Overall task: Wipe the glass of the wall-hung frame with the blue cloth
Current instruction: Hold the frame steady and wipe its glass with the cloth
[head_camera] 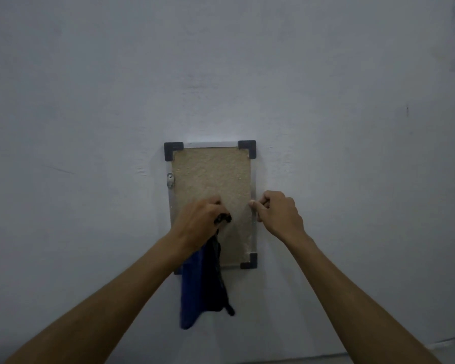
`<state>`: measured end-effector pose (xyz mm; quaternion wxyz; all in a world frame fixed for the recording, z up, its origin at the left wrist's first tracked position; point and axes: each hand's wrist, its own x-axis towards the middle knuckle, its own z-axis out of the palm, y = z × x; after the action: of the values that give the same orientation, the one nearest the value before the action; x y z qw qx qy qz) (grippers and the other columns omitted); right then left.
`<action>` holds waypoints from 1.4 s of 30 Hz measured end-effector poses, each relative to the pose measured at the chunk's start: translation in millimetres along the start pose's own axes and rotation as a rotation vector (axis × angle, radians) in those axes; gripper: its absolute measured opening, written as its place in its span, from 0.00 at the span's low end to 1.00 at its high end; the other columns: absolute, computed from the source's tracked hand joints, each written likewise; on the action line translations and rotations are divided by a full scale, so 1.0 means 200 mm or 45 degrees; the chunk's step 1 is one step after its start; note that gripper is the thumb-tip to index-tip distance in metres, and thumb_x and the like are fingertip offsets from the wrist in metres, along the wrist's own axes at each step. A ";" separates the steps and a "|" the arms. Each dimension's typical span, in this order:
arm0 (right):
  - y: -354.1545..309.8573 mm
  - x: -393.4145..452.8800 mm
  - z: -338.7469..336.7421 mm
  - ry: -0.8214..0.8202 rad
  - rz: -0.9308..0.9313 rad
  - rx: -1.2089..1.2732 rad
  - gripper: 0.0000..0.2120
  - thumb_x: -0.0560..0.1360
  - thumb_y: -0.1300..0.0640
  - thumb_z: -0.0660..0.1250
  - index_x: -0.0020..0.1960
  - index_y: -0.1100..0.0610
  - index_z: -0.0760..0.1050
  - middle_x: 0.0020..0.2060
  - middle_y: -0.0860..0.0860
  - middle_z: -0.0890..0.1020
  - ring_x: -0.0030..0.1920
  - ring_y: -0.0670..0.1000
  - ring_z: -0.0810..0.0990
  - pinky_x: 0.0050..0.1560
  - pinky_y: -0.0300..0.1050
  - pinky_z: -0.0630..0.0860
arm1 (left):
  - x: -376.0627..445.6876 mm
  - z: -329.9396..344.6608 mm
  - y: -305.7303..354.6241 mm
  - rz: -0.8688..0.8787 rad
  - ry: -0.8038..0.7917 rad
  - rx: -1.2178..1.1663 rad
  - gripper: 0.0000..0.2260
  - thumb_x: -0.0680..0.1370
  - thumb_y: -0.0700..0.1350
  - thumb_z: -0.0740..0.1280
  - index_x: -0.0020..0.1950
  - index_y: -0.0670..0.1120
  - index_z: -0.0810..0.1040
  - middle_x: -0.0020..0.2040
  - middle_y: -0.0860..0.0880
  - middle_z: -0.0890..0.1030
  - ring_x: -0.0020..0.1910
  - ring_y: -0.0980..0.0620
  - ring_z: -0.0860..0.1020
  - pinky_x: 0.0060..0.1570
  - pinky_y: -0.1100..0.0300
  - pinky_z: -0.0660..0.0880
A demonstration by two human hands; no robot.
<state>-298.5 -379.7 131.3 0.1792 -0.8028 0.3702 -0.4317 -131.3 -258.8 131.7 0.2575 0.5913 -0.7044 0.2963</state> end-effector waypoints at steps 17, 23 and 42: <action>0.01 0.00 0.00 -0.001 0.009 0.053 0.15 0.78 0.43 0.67 0.41 0.54 0.77 0.35 0.50 0.83 0.39 0.50 0.84 0.45 0.56 0.83 | 0.07 0.00 0.03 -0.318 0.451 -0.150 0.06 0.77 0.43 0.72 0.50 0.42 0.83 0.47 0.46 0.82 0.45 0.51 0.78 0.47 0.56 0.77; 0.01 0.00 -0.01 0.010 -0.009 0.010 0.15 0.79 0.44 0.67 0.40 0.54 0.76 0.35 0.50 0.83 0.38 0.50 0.83 0.45 0.56 0.83 | 0.02 0.07 0.05 -0.022 -0.041 0.004 0.07 0.79 0.46 0.69 0.51 0.45 0.83 0.49 0.49 0.81 0.43 0.52 0.78 0.46 0.53 0.78; 0.00 0.00 -0.03 -0.072 0.017 -0.021 0.11 0.79 0.49 0.67 0.42 0.54 0.77 0.38 0.52 0.83 0.40 0.51 0.83 0.46 0.56 0.83 | 0.13 0.04 0.12 -0.277 0.250 -0.110 0.05 0.78 0.47 0.70 0.50 0.46 0.83 0.46 0.50 0.82 0.45 0.53 0.78 0.49 0.57 0.76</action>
<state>-304.0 -379.8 134.7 0.1855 -0.8137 0.3739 -0.4046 -159.8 -279.3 142.0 0.3809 0.6207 -0.6199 0.2923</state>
